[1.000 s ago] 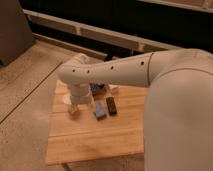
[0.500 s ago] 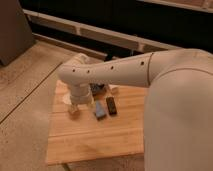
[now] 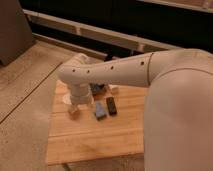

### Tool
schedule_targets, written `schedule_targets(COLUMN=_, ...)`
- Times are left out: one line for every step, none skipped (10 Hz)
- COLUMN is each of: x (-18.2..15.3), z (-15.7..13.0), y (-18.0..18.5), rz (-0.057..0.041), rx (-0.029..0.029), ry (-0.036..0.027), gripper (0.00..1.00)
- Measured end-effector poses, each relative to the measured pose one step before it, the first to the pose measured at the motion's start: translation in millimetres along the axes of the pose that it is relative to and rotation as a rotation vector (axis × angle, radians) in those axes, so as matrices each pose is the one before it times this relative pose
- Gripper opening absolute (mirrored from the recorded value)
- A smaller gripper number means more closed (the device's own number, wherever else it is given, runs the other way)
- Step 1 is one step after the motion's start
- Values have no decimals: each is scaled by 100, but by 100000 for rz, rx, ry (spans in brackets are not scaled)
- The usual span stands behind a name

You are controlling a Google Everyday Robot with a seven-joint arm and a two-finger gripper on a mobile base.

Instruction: Place the white sponge in the ceramic cup

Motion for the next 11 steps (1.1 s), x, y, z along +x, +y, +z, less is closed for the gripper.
schedule_targets(x=0, z=1, y=0, rz=-2, rx=-2, ry=-1, gripper=65)
schedule_targets(x=1, z=3, y=-4, rz=1, rx=6, ry=9, gripper=65)
schedule_targets(x=0, z=-2, y=1, rz=0, rx=-2, ry=-4, gripper=65)
schedule_targets(x=0, z=1, y=0, rz=-2, rx=1, ry=0, gripper=65)
schedule_targets(x=-1, z=-3, y=2, rz=1, rx=-3, ry=-2, gripper=65)
schedule_targets(x=-59, z=-79, y=11, rz=-201, rx=128, ry=-358, gripper=65)
schedule_targets(x=-78, z=-70, y=46, rz=-257, rx=43, ry=-377, gripper=65)
schedule_targets(x=-1000, z=-647, y=88, rz=-2685, rx=1199, ry=-3929, gripper=65)
schedule_targets(x=-1389, z=-578, y=435, rz=-3998, rx=53, ry=-4792, gripper=65)
schedule_targets(x=-950, z=-232, y=316, rz=-3447, rx=-347, ry=-3020, gripper=65)
schedule_targets(x=-1507, z=-262, y=-17, rz=-4860, rx=27, ry=-4580, gripper=65)
